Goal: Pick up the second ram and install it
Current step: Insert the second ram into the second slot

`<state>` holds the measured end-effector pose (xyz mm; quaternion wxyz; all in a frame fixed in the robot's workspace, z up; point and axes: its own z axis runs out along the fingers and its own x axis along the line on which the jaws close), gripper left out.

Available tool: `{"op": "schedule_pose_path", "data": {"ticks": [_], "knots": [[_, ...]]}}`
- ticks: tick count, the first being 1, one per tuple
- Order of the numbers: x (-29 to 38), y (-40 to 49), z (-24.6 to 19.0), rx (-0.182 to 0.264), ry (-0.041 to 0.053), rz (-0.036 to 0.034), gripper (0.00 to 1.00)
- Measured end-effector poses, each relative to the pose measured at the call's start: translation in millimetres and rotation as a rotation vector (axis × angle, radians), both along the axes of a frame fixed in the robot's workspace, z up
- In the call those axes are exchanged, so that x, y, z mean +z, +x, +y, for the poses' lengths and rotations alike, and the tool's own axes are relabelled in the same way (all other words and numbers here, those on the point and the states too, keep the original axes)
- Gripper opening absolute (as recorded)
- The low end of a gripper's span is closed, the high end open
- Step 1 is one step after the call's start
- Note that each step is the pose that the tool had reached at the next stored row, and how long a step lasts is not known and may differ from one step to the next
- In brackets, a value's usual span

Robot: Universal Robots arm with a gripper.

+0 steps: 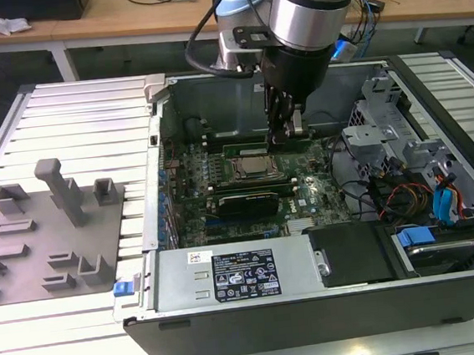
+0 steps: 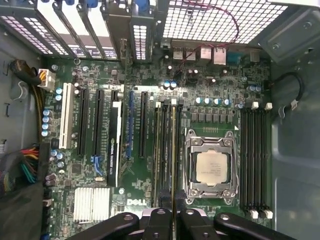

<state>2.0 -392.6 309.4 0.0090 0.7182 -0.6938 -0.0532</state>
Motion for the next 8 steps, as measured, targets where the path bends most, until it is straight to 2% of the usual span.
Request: {"op": "schedule_pose_path", "data": {"ticks": [1, 5, 8], "knots": [[-2.4, -1.4, 1.4, 0.000, 0.0001, 0.0000, 0.13], [-11.1, -4.3, 2.2, 0.000, 0.0001, 0.0000, 0.13], [-14.8, -8.9, 5.4, 0.000, 0.0000, 0.0000, 0.13]]}}
